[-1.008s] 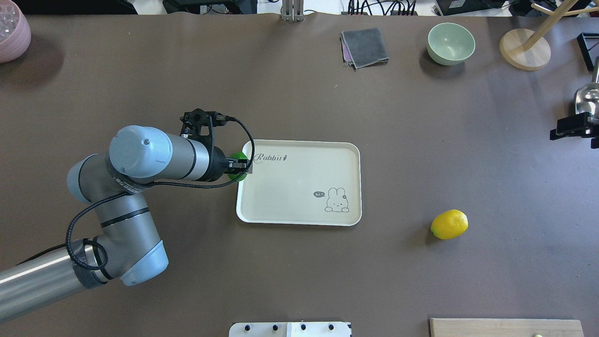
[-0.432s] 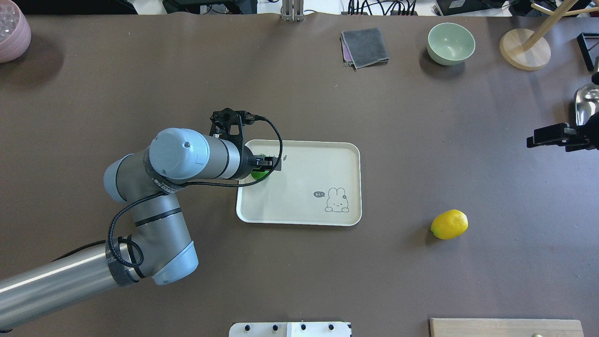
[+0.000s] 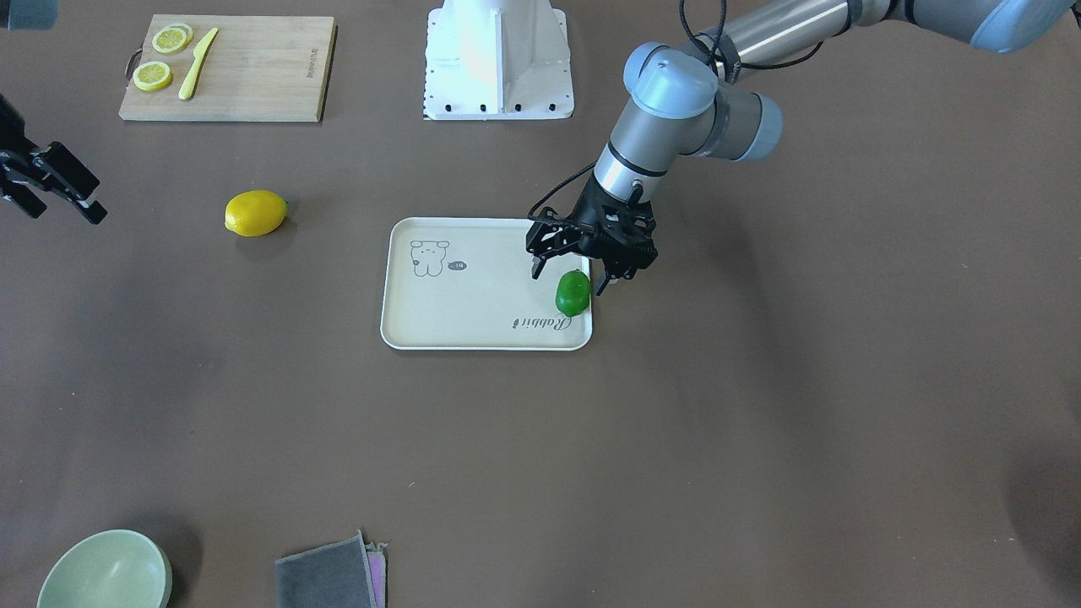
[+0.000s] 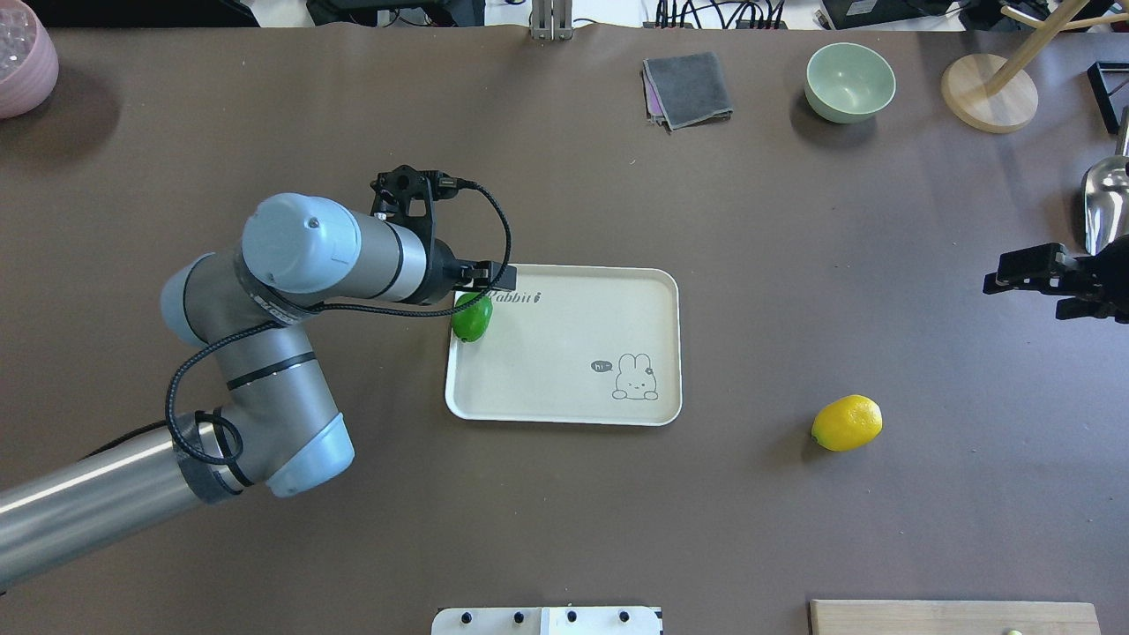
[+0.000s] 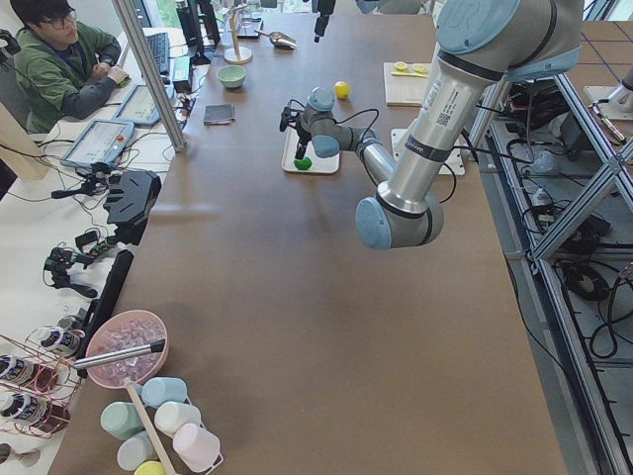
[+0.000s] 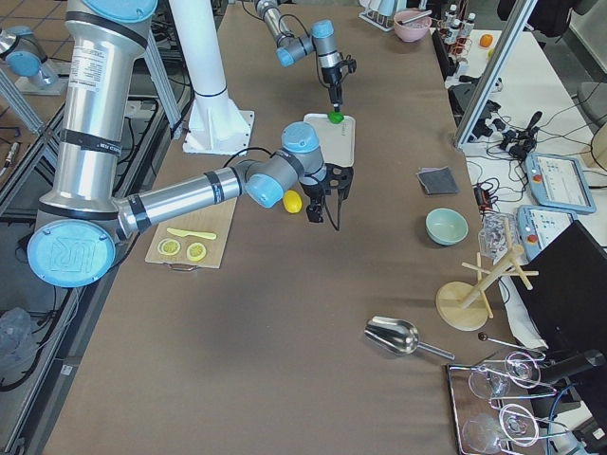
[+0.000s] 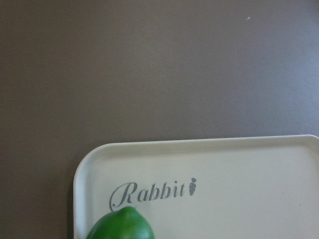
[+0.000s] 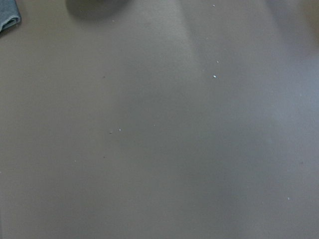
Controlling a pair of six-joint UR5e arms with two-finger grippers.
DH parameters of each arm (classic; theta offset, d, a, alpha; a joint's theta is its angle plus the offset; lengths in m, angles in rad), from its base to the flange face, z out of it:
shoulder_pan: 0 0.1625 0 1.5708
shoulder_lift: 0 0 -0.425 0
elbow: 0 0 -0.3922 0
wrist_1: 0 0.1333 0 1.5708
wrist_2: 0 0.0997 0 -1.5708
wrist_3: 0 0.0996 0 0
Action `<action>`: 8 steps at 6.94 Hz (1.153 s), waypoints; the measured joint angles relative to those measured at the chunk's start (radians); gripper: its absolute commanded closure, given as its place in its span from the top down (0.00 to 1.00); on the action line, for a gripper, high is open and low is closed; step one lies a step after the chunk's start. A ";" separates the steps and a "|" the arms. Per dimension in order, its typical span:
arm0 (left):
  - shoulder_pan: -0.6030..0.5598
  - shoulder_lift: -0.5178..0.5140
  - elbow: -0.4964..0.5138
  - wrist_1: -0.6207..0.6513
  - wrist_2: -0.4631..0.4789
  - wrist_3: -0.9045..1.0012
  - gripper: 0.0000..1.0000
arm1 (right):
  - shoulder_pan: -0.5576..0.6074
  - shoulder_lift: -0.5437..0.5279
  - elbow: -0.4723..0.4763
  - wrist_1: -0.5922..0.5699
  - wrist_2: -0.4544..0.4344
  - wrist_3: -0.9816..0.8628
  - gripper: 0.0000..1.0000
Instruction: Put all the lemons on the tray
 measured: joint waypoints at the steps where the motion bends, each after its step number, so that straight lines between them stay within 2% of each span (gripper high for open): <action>1: -0.060 0.019 -0.006 0.001 -0.055 0.093 0.98 | -0.075 -0.031 0.031 -0.001 -0.081 0.143 0.98; 3: -0.149 0.047 -0.004 0.003 -0.136 0.196 0.98 | -0.281 -0.042 0.064 -0.014 -0.277 0.414 0.97; 5: -0.181 0.050 -0.003 0.009 -0.157 0.228 0.98 | -0.454 0.012 0.092 -0.137 -0.432 0.639 0.97; 7: -0.204 0.047 -0.004 0.037 -0.161 0.270 0.98 | -0.572 0.116 0.068 -0.274 -0.531 0.787 0.97; 8: -0.211 0.046 -0.005 0.043 -0.162 0.279 0.98 | -0.608 0.143 0.047 -0.294 -0.563 0.835 0.97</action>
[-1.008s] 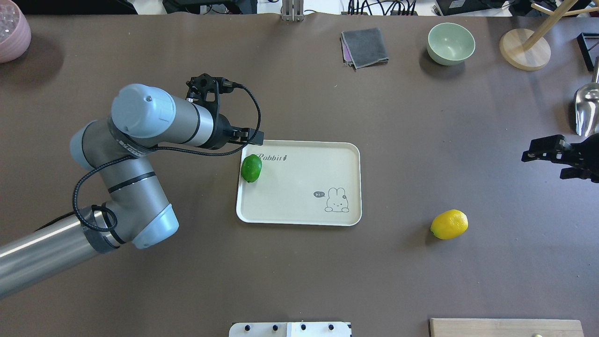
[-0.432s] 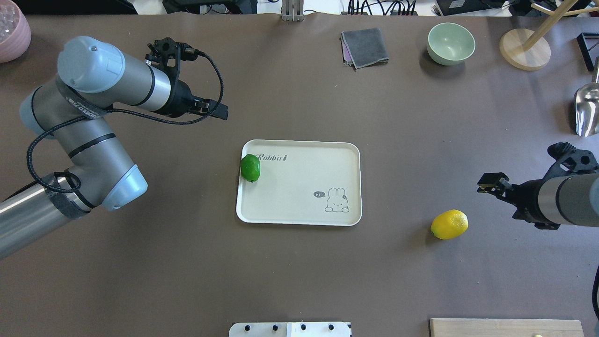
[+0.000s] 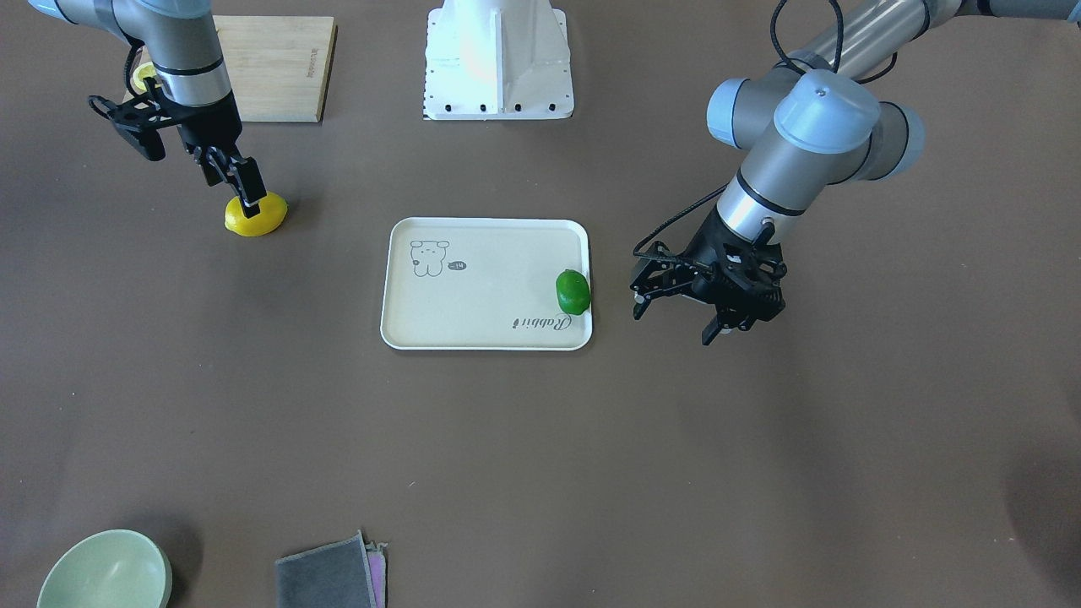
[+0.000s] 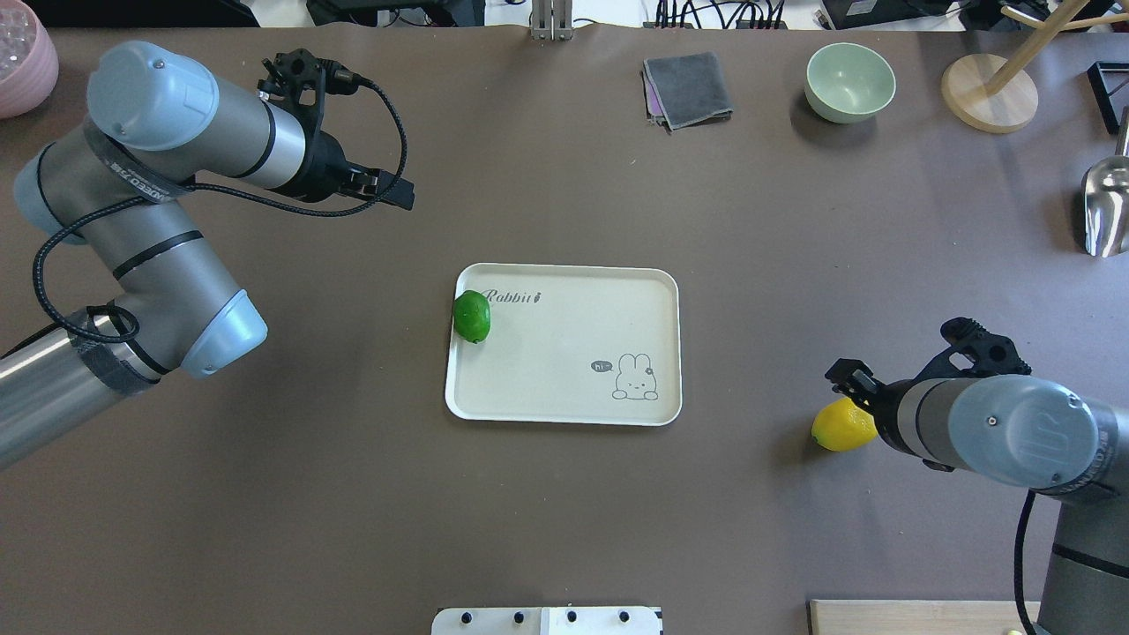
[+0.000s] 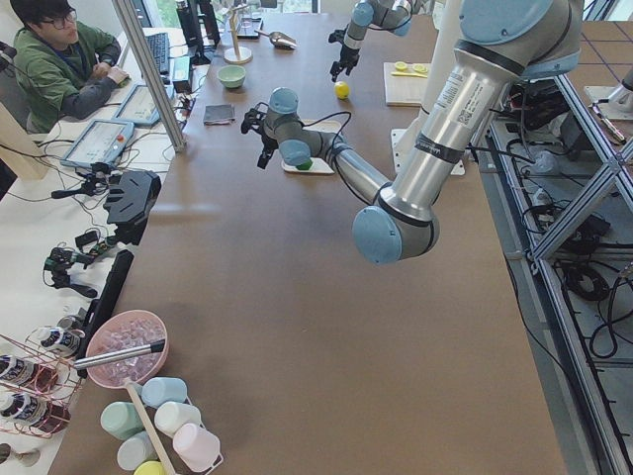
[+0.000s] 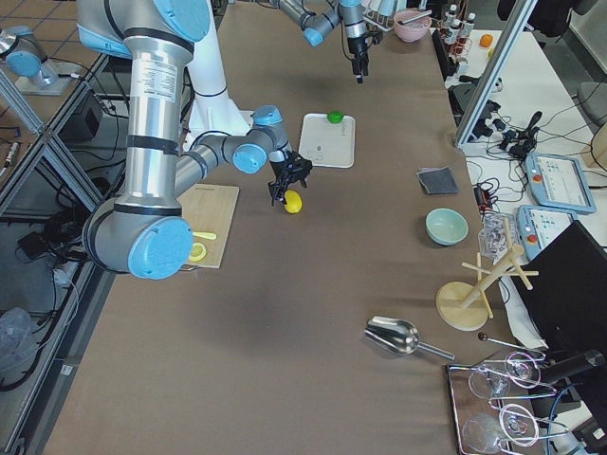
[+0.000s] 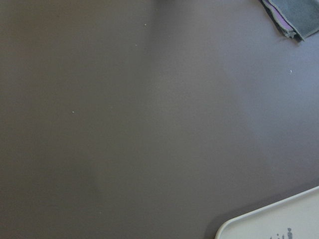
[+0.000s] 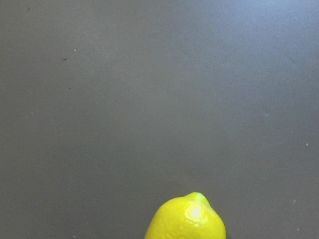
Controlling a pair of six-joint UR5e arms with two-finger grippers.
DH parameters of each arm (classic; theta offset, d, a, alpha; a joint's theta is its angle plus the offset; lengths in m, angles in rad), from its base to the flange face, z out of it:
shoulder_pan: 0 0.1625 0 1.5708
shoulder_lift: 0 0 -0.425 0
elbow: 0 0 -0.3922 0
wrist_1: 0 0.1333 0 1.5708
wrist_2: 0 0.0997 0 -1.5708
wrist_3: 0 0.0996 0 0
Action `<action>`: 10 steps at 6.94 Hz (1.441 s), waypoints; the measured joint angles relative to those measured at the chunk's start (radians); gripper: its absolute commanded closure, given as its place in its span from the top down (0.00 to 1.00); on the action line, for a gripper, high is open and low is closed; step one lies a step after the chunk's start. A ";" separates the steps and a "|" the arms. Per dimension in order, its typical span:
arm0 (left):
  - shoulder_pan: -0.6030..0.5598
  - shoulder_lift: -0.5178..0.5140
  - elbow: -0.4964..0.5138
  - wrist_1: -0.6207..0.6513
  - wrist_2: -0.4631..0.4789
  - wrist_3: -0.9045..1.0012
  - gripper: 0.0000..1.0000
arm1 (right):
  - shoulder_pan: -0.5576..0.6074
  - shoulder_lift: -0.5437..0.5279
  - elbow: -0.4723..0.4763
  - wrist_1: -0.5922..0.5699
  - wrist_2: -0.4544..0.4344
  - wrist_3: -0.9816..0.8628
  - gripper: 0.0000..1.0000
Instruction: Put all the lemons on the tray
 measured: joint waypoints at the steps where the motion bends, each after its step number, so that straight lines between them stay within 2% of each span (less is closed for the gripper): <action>1: -0.003 -0.001 0.000 0.002 0.000 0.003 0.98 | -0.023 0.011 -0.017 -0.007 -0.020 0.033 0.97; 2: -0.004 -0.003 0.000 0.003 0.000 0.004 0.98 | -0.043 0.014 -0.036 -0.010 -0.038 0.055 0.90; 3: -0.004 -0.004 0.000 0.003 0.000 0.005 0.98 | -0.061 0.016 -0.052 -0.013 -0.054 0.070 0.28; 4: -0.005 -0.004 0.000 0.003 0.000 0.005 0.98 | -0.073 0.018 -0.061 -0.021 -0.070 0.090 0.00; 6: -0.005 -0.005 0.000 0.002 0.000 0.005 0.98 | -0.074 0.033 -0.058 -0.047 -0.085 0.120 0.00; 7: -0.005 -0.004 0.000 0.002 0.000 0.005 0.98 | -0.055 0.082 -0.042 -0.107 -0.076 0.116 0.00; 9: -0.004 -0.001 0.001 0.001 -0.001 0.005 0.98 | -0.017 0.309 -0.034 -0.336 -0.043 0.076 0.00; 10: -0.003 0.001 0.001 0.001 -0.001 0.005 0.98 | -0.011 0.412 -0.061 -0.393 -0.037 0.038 0.00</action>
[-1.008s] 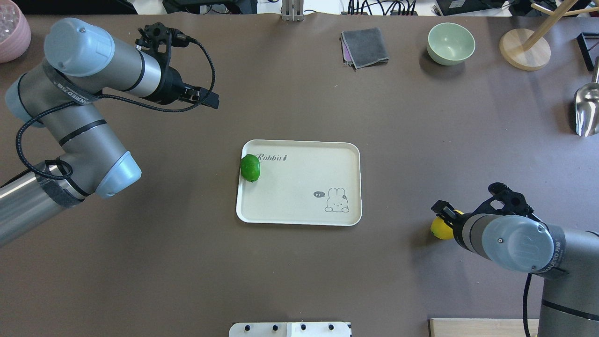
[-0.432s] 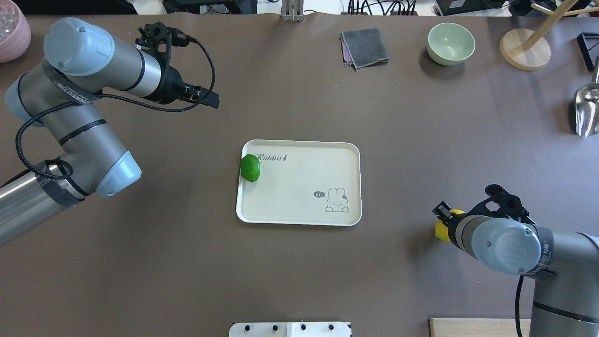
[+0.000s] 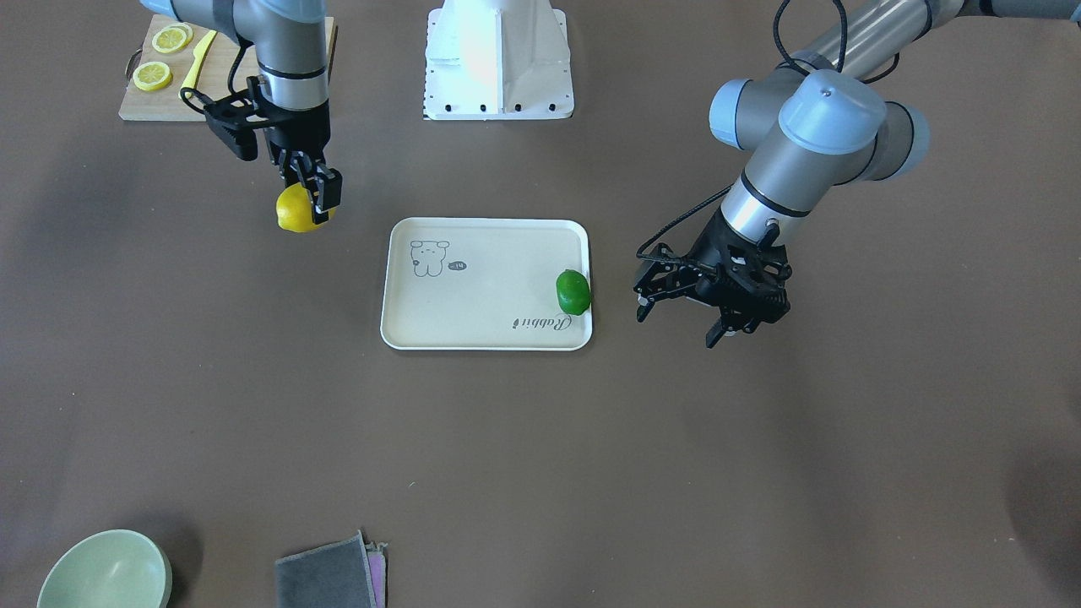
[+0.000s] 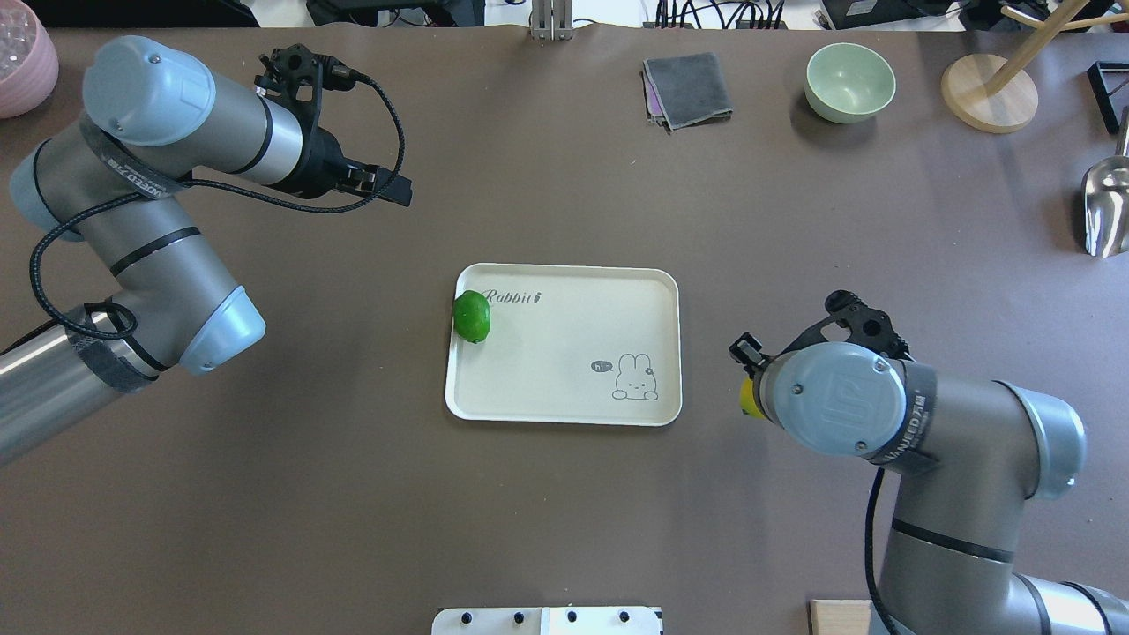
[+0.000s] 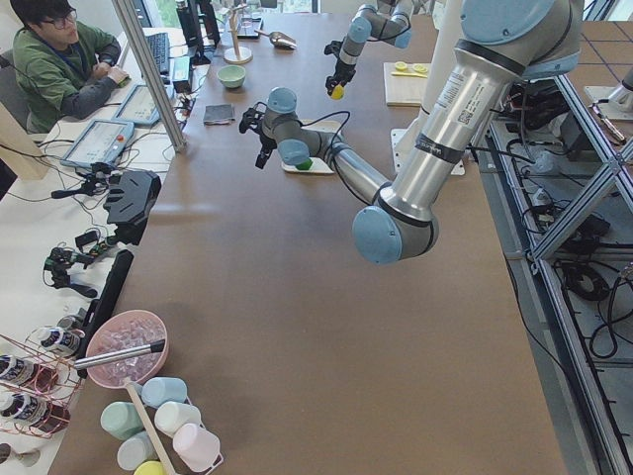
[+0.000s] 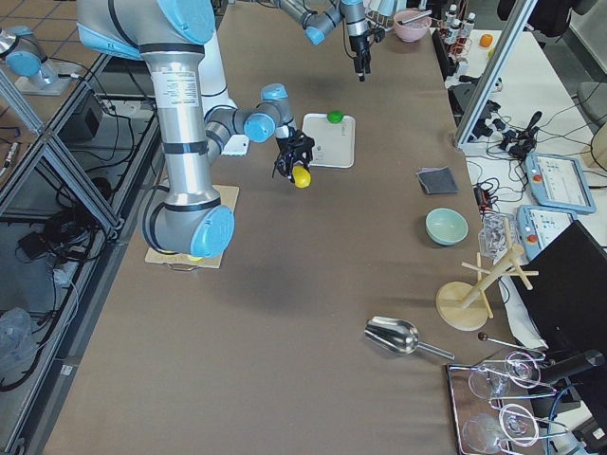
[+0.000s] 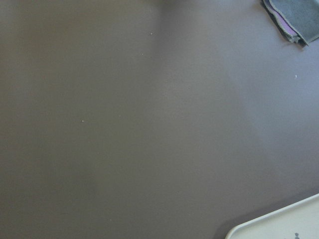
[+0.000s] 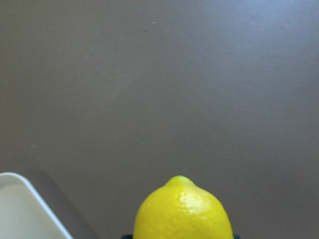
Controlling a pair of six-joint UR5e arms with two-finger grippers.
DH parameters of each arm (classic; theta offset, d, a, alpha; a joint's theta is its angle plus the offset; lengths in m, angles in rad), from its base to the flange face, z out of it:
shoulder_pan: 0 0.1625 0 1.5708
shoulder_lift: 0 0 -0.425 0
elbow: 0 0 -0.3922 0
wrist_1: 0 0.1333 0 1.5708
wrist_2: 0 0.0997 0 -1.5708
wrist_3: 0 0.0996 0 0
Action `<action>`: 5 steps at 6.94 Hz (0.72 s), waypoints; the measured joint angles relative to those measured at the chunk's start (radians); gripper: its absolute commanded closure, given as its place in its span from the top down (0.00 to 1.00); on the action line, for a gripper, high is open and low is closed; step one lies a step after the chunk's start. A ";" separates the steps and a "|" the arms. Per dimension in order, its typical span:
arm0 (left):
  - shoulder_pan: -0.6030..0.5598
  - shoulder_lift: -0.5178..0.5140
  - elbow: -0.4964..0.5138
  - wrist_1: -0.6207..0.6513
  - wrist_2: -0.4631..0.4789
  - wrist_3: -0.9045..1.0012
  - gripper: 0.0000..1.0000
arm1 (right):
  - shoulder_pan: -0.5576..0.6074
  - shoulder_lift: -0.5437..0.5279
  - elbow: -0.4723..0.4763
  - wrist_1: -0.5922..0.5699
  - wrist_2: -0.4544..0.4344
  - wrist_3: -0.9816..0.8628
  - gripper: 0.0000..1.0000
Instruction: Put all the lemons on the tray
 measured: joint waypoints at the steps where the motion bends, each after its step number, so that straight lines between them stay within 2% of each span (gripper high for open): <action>1: 0.000 0.002 0.000 0.000 -0.001 0.000 0.98 | 0.004 0.083 -0.045 -0.017 0.001 -0.065 0.00; 2: 0.001 0.003 0.000 -0.001 -0.001 0.000 0.98 | 0.007 0.160 -0.105 -0.019 0.000 -0.152 0.00; 3: 0.001 0.005 0.000 -0.001 -0.002 0.000 0.98 | 0.008 0.217 -0.160 -0.015 -0.001 -0.222 0.99; 5: 0.002 0.006 0.001 -0.002 -0.002 0.000 0.98 | 0.014 0.258 -0.228 0.030 -0.004 -0.285 1.00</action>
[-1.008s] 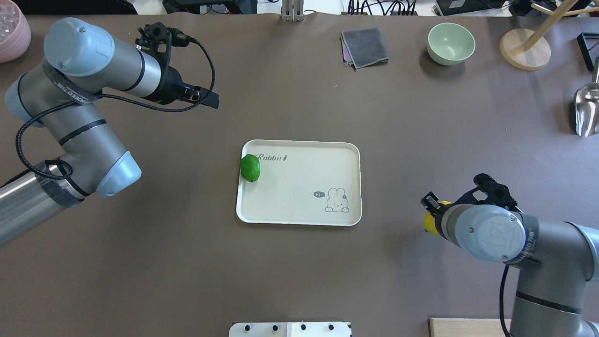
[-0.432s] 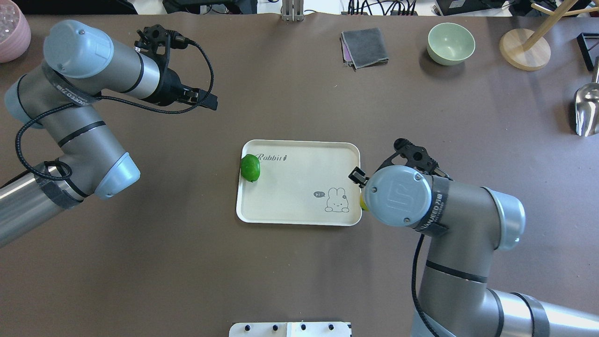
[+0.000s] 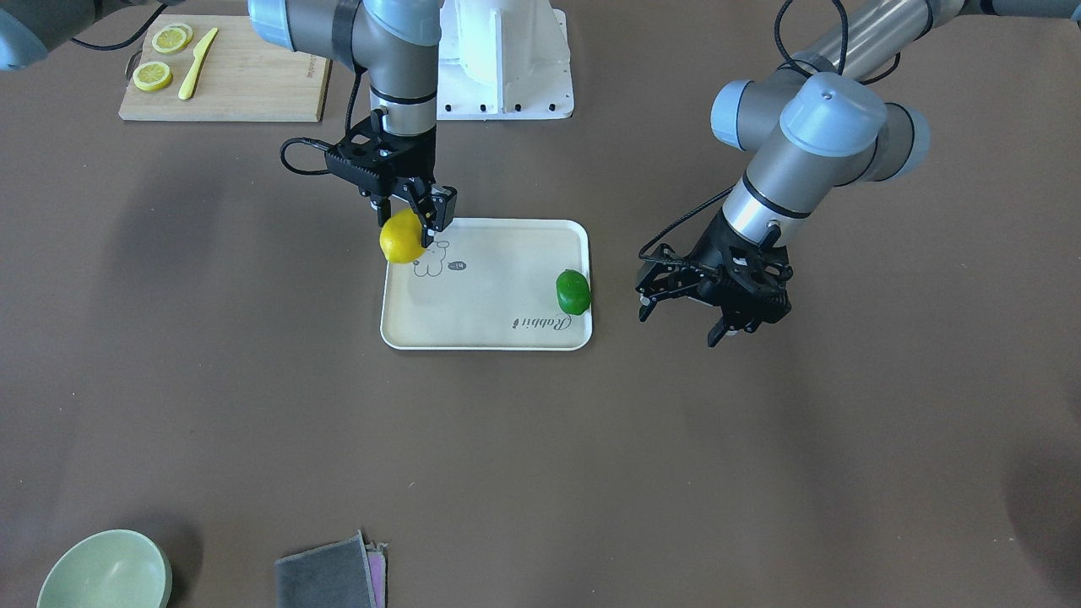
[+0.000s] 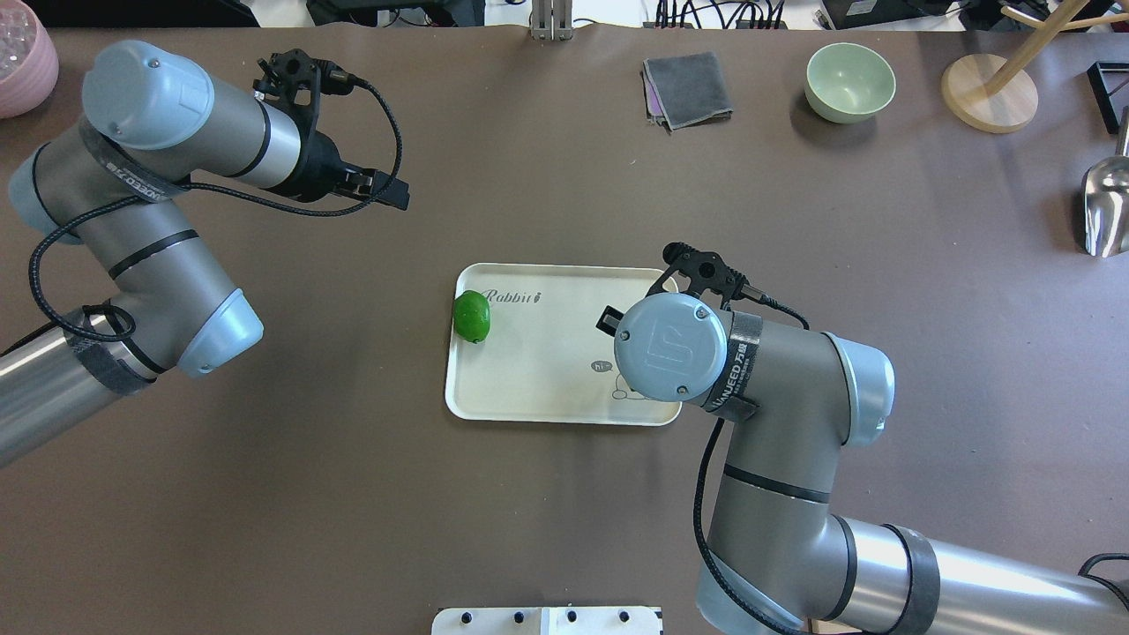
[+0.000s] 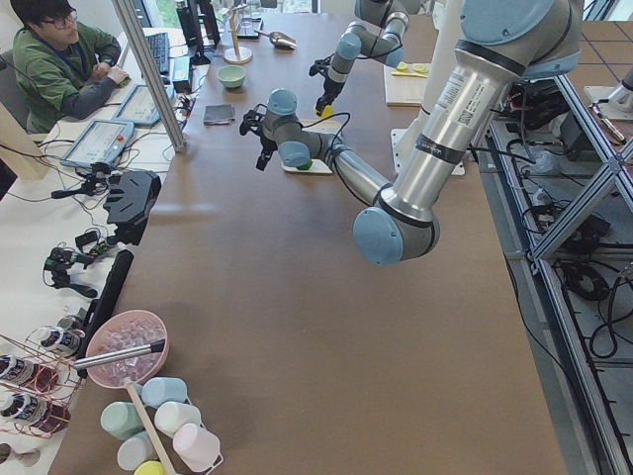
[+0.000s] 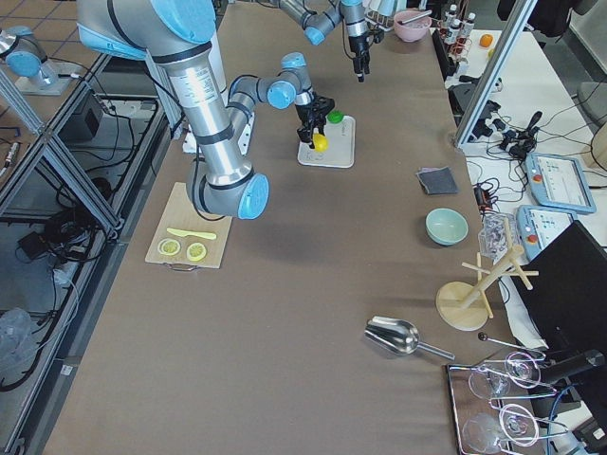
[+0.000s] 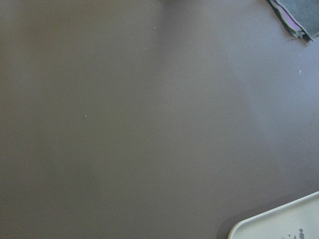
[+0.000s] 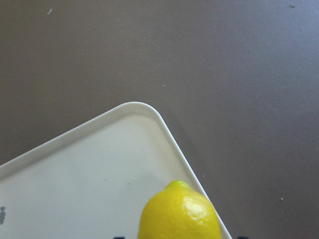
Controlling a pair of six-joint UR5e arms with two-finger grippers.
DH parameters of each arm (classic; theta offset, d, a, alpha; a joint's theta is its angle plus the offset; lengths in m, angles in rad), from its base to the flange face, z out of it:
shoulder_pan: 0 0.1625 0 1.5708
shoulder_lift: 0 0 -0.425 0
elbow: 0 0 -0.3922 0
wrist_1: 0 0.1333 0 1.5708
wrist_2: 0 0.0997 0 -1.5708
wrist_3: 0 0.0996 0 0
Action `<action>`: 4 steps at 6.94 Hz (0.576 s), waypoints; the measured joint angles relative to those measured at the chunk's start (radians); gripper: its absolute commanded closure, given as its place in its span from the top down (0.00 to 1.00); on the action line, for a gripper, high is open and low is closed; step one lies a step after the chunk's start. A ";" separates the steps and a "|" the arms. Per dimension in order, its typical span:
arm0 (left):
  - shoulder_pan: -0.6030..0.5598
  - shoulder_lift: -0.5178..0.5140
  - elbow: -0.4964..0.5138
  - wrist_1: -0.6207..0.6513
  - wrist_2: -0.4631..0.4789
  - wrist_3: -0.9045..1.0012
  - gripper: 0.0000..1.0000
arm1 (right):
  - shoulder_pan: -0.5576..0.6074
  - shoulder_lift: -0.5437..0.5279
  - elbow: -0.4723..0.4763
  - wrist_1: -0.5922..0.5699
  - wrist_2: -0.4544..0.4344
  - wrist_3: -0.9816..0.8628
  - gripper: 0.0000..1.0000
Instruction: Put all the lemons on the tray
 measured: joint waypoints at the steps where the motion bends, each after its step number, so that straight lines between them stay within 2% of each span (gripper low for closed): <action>1: 0.000 0.000 0.000 0.000 0.000 0.000 0.98 | 0.020 0.012 -0.001 0.010 0.010 -0.016 1.00; 2: 0.000 0.001 0.000 0.000 -0.003 0.000 0.98 | 0.060 0.024 0.019 0.009 0.047 -0.047 1.00; 4: -0.023 0.010 -0.001 0.016 -0.051 0.025 0.98 | 0.187 0.006 0.097 -0.024 0.181 -0.185 1.00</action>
